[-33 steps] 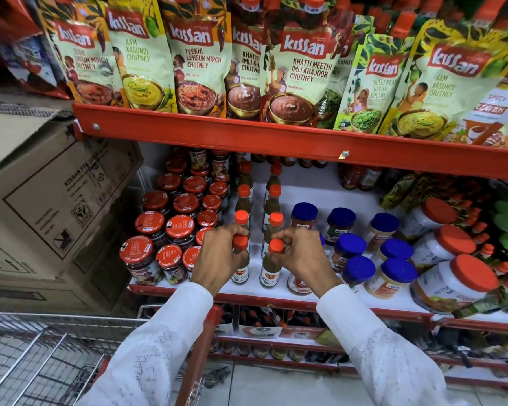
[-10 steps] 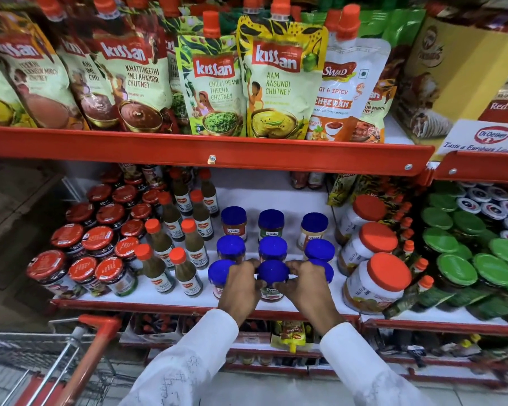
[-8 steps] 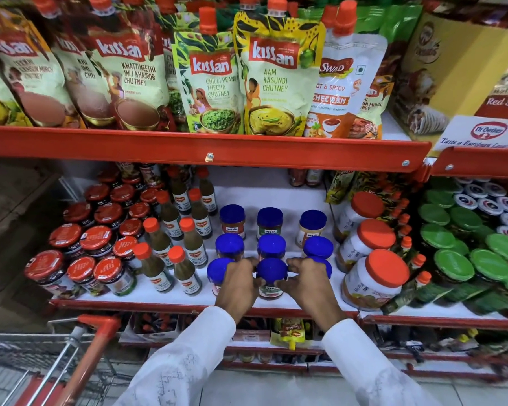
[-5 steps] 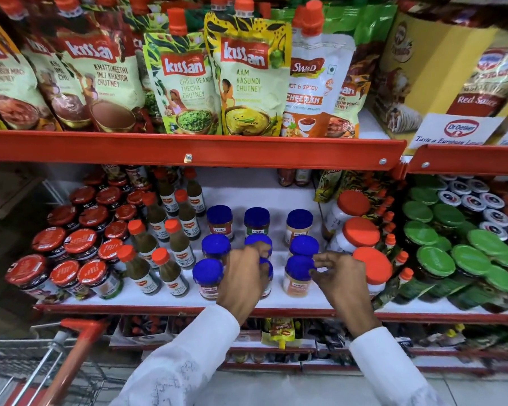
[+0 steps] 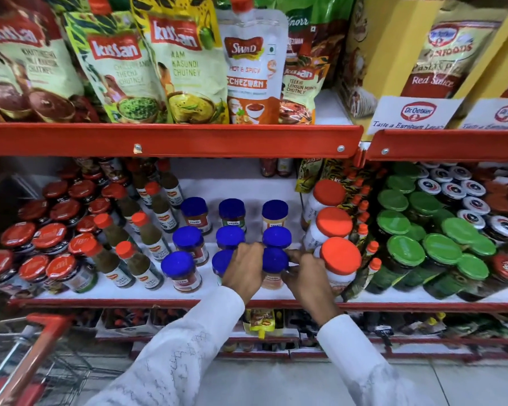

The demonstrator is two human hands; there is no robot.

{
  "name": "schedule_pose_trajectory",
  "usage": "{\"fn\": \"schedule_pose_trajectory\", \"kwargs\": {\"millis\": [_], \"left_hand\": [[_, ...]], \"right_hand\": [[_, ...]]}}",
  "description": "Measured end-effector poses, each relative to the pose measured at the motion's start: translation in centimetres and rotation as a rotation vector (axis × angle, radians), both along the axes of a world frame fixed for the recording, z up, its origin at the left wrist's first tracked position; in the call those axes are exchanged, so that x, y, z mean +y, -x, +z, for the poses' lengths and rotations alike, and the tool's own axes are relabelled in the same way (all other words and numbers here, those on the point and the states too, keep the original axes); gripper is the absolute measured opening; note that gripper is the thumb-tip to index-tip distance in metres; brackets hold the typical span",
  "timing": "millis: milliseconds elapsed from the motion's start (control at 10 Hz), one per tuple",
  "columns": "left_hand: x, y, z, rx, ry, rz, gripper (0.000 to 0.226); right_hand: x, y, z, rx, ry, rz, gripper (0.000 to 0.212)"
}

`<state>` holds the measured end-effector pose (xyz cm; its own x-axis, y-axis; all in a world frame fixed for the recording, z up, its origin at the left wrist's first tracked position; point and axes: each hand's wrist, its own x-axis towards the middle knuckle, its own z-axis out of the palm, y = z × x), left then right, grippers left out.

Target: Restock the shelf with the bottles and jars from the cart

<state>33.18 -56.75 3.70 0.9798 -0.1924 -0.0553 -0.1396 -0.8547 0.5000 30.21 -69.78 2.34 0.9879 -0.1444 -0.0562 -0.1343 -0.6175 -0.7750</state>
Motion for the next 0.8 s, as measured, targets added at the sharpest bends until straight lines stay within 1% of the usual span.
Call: {"fn": "schedule_pose_trajectory", "kwargs": {"millis": [200,500,700,800], "left_hand": [[-1.0,0.7,-0.8,0.004,0.051,0.015,0.035],[-1.1,1.1,-1.1,-0.037,0.058,0.024,0.038],[-0.9,1.3,-1.4,-0.028,0.087,0.034,0.037],[-0.7,1.5,-0.4,-0.024,0.043,0.041,0.032]], "right_hand": [[-1.1,0.0,-0.5,0.004,0.057,-0.001,0.049],[-1.4,0.1,-0.5,0.003,0.056,0.020,0.048],[-1.0,0.5,-0.1,0.009,0.051,0.040,0.044],[-1.3,1.4,0.6,0.030,0.192,0.004,0.044]]}}
